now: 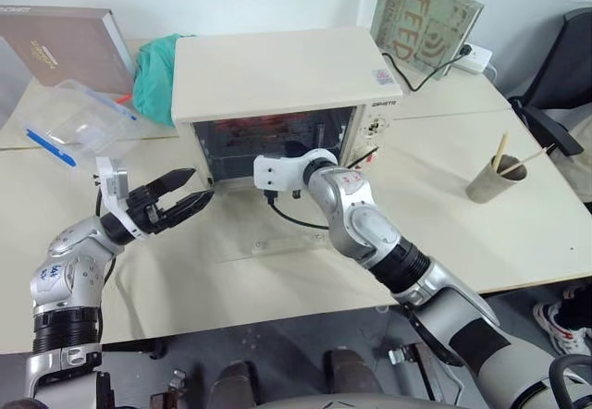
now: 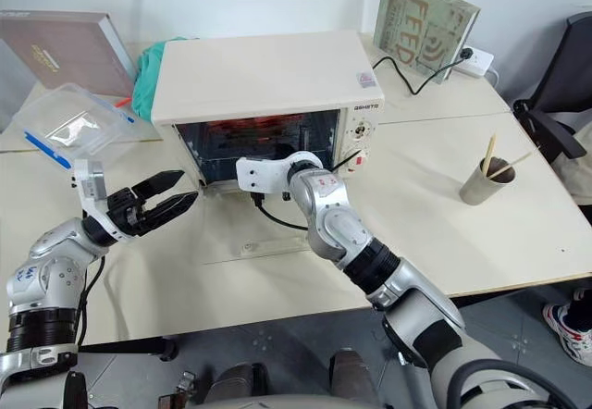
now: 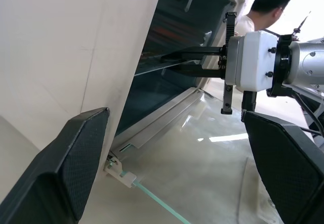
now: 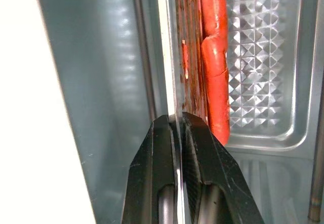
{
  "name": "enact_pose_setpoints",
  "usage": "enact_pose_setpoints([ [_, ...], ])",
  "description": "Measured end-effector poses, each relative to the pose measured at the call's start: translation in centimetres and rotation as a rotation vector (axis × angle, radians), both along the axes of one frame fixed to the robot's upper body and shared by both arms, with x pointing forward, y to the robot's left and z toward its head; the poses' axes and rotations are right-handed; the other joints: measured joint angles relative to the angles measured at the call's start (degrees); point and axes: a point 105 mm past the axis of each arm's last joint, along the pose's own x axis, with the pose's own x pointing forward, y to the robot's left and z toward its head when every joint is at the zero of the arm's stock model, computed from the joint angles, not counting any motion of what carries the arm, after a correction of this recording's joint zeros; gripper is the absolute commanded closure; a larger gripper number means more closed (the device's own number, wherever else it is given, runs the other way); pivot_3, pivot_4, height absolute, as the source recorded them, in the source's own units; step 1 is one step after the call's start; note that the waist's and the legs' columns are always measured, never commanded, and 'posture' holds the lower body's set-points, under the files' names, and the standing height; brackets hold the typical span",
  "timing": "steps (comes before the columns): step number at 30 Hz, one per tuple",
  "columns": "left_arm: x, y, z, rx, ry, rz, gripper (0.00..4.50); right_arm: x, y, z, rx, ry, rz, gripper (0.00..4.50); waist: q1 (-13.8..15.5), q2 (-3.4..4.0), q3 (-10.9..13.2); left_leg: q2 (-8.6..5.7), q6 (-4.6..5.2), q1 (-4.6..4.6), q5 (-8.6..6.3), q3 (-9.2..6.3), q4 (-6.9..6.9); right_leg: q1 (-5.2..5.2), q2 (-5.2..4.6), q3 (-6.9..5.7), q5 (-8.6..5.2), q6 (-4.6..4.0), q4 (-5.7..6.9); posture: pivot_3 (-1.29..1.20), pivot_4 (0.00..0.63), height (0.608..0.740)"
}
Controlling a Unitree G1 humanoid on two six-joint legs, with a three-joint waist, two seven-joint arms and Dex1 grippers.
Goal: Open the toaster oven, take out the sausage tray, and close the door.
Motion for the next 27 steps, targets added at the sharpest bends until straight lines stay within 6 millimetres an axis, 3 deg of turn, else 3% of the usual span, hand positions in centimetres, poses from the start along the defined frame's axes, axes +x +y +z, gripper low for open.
enact_pose_setpoints([
  [5, 0.7, 0.2, 0.8, -0.017, -0.006, 0.008, 0.00, -0.9, -0.9, -0.4, -0.022, -0.024, 0.010, 4.45, 0.1, -0.01, 0.0, -0.01, 0.00, 0.00, 0.00, 0.00, 0.04, 0.03, -0.01, 0.00, 0.00, 0.00, -0.02, 0.00, 0.150, 0.740],
  [27, 1.4, -0.5, 0.2, -0.080, 0.139, -0.004, 0.00, -4.9, -4.5, -1.8, -0.077, -0.044, 0.031, 4.45, 3.3, -0.03, 0.0, -0.03, 0.00, 0.00, -0.02, 0.07, 0.21, 0.13, -0.03, 0.00, 0.01, -0.02, -0.11, 0.00, 0.150, 0.740],
])
